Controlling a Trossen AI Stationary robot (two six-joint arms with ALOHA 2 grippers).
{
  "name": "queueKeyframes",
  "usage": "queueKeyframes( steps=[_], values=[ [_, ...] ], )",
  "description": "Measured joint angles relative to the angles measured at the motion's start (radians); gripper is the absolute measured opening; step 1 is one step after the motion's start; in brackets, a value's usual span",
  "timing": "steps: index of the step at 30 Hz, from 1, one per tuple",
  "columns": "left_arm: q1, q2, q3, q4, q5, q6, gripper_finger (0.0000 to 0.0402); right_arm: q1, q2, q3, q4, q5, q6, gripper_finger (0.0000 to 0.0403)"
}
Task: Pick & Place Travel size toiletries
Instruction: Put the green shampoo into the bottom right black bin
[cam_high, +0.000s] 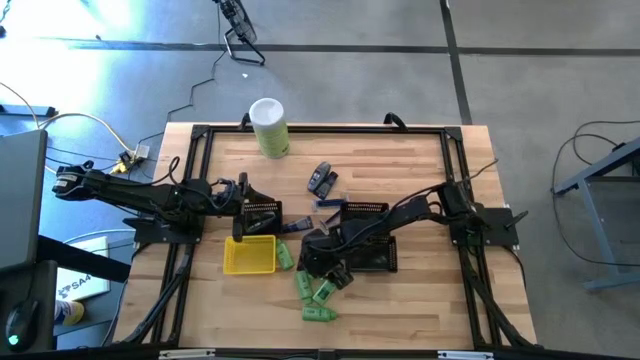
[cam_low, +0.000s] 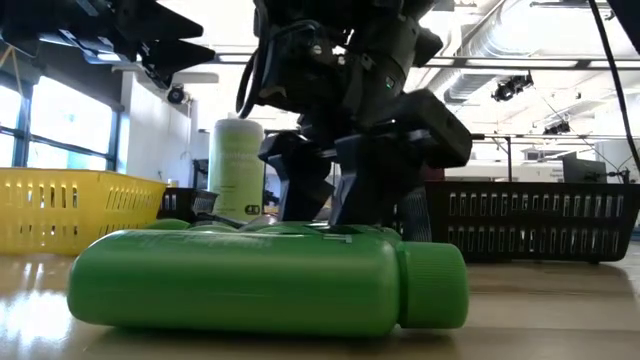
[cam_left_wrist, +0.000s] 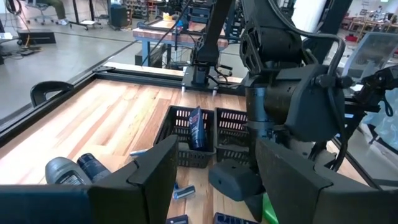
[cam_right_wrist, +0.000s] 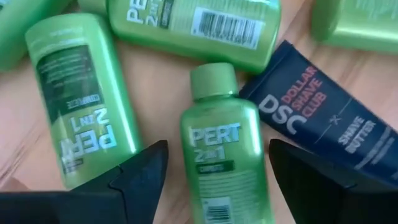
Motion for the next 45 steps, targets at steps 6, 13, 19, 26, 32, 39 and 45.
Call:
queueKeyframes(
  steps=[6, 13, 19, 26, 32, 39, 45],
  values=[
    [0.000, 0.000, 0.000, 0.000, 0.000, 0.000, 0.0210, 0.000, 0.000, 0.000, 0.006, 0.000, 0.000, 0.0245],
    [0.000, 0.000, 0.000, 0.000, 0.000, 0.000, 0.0210, 0.000, 0.000, 0.000, 0.011, 0.000, 0.000, 0.0196],
    [0.000, 0.000, 0.000, 0.000, 0.000, 0.000, 0.0210, 0.000, 0.000, 0.000, 0.016, 0.001, 0.001, 0.0171],
    [0.000, 0.000, 0.000, 0.000, 0.000, 0.000, 0.0210, 0.000, 0.000, 0.000, 0.016, 0.025, 0.007, 0.0183],
    [0.000, 0.000, 0.000, 0.000, 0.000, 0.000, 0.0210, 0.000, 0.000, 0.000, 0.016, 0.026, 0.008, 0.0174],
    [0.000, 0.000, 0.000, 0.000, 0.000, 0.000, 0.0210, 0.000, 0.000, 0.000, 0.016, 0.025, 0.025, 0.0171],
    [0.000, 0.000, 0.000, -0.001, 0.000, 0.000, 0.0210, 0.000, -0.023, 0.000, -0.005, 0.049, 0.039, 0.0171]
  ],
)
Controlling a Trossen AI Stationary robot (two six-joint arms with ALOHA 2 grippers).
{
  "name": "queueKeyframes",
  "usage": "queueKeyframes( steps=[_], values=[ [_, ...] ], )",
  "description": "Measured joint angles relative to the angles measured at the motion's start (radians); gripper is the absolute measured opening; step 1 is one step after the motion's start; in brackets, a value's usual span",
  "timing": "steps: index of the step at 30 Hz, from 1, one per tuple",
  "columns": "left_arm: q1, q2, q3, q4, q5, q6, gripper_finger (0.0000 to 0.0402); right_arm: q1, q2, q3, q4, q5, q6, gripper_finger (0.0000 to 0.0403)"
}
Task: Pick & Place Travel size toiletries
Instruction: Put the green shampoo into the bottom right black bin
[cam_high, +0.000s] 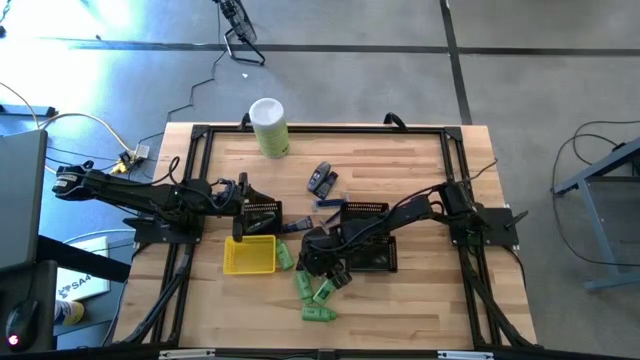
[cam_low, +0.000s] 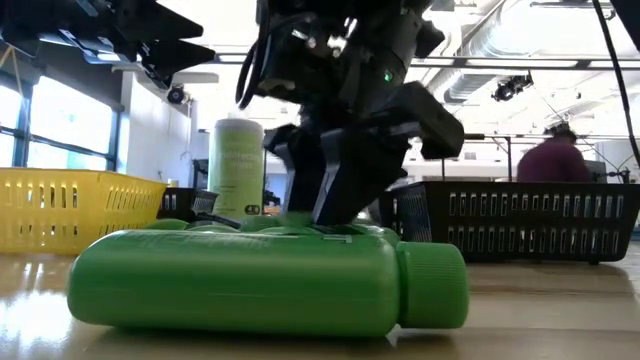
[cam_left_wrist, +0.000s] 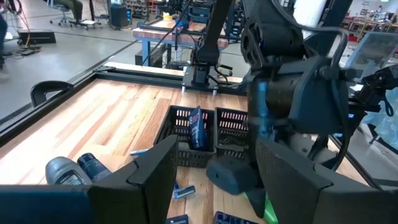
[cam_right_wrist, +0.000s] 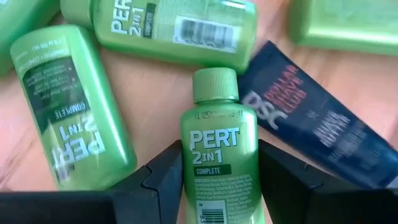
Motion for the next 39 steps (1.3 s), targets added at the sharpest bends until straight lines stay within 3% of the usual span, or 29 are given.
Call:
queueKeyframes(
  steps=[9, 17, 23, 32, 39],
  values=[
    [0.000, 0.000, 0.000, -0.001, 0.000, 0.000, 0.0210, 0.000, -0.129, 0.000, -0.057, 0.110, 0.025, 0.0171],
    [0.000, 0.000, 0.000, -0.002, 0.000, 0.000, 0.0210, 0.000, -0.291, 0.000, -0.224, 0.185, 0.223, 0.0171],
    [0.000, 0.005, -0.001, -0.009, 0.000, -0.007, 0.0210, 0.002, -0.400, 0.000, -0.320, 0.183, 0.354, 0.0171],
    [0.000, 0.012, -0.001, -0.009, 0.001, -0.026, 0.0210, 0.018, -0.458, 0.001, -0.442, 0.177, 0.487, 0.0171],
    [0.000, 0.011, -0.001, -0.008, 0.002, -0.026, 0.0210, 0.056, -0.463, -0.003, -0.559, 0.246, 0.573, 0.0171]
  ],
)
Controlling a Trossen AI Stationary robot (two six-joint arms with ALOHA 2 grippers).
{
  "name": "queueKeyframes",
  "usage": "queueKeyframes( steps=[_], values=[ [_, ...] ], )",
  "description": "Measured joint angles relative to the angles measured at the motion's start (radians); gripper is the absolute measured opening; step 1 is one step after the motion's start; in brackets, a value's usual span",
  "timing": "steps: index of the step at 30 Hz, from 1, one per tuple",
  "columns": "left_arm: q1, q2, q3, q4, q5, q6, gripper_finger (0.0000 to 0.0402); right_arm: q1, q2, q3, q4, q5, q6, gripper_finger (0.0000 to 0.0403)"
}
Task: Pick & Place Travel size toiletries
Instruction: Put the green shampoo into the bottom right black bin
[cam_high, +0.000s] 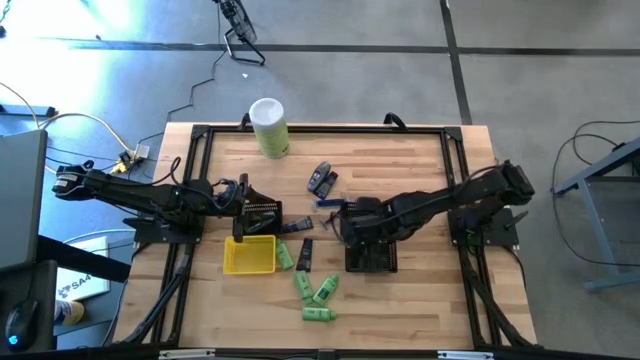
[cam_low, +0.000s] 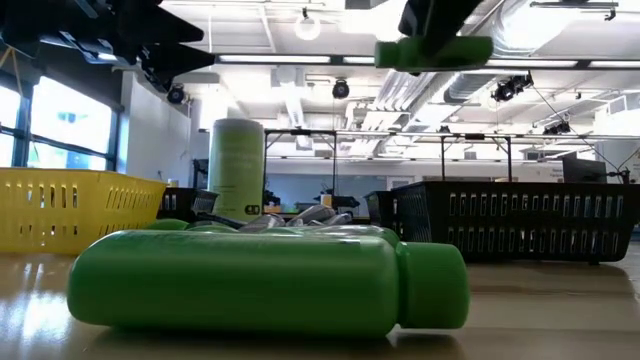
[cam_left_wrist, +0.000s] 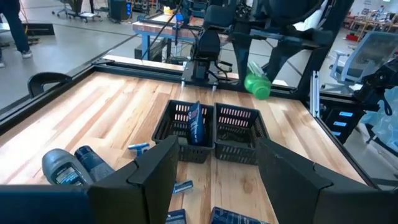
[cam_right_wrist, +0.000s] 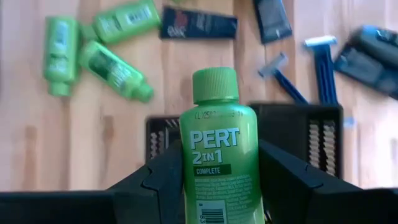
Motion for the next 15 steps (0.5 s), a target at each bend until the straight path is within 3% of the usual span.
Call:
queueKeyframes(
  steps=[15],
  values=[
    [0.000, 0.000, 0.000, -0.023, 0.001, -0.029, 0.0210, 0.014, 0.001, -0.255, 0.098, 0.088, 0.100, 0.0171]
  ],
)
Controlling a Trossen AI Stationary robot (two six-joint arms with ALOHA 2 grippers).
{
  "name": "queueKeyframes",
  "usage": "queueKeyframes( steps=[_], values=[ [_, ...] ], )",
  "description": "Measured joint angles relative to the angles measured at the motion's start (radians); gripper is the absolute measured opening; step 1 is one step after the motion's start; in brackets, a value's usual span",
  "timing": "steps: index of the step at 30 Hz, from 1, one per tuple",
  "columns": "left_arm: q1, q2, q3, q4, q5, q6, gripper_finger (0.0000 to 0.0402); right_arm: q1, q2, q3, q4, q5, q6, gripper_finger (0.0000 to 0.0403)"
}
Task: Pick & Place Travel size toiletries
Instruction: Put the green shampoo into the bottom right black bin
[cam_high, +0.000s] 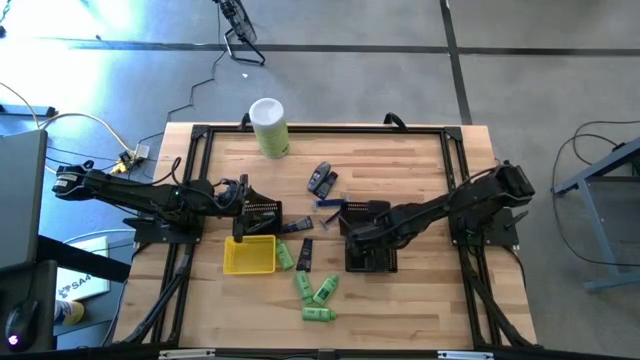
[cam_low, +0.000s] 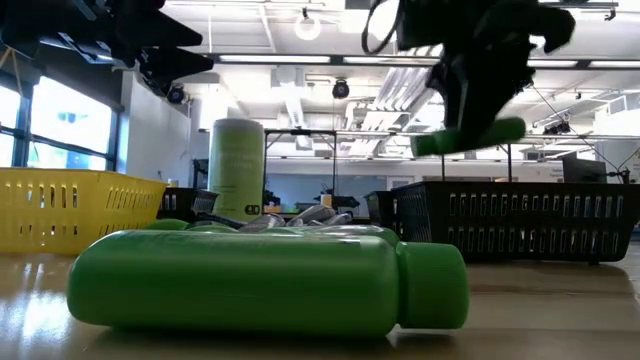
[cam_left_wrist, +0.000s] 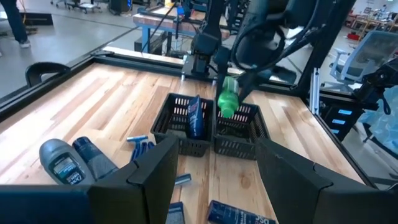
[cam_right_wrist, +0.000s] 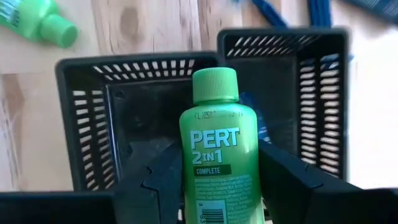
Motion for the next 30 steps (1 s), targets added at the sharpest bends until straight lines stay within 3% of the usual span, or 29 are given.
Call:
queueKeyframes(
  steps=[19, 30],
  values=[
    [0.000, 0.000, 0.000, 0.001, 0.000, -0.001, 0.0210, 0.010, 0.000, -0.160, 0.241, -0.150, 0.095, 0.0171],
    [0.000, 0.000, 0.000, 0.001, 0.000, -0.001, 0.0210, 0.012, 0.000, -0.185, 0.262, -0.155, 0.129, 0.0171]
  ],
)
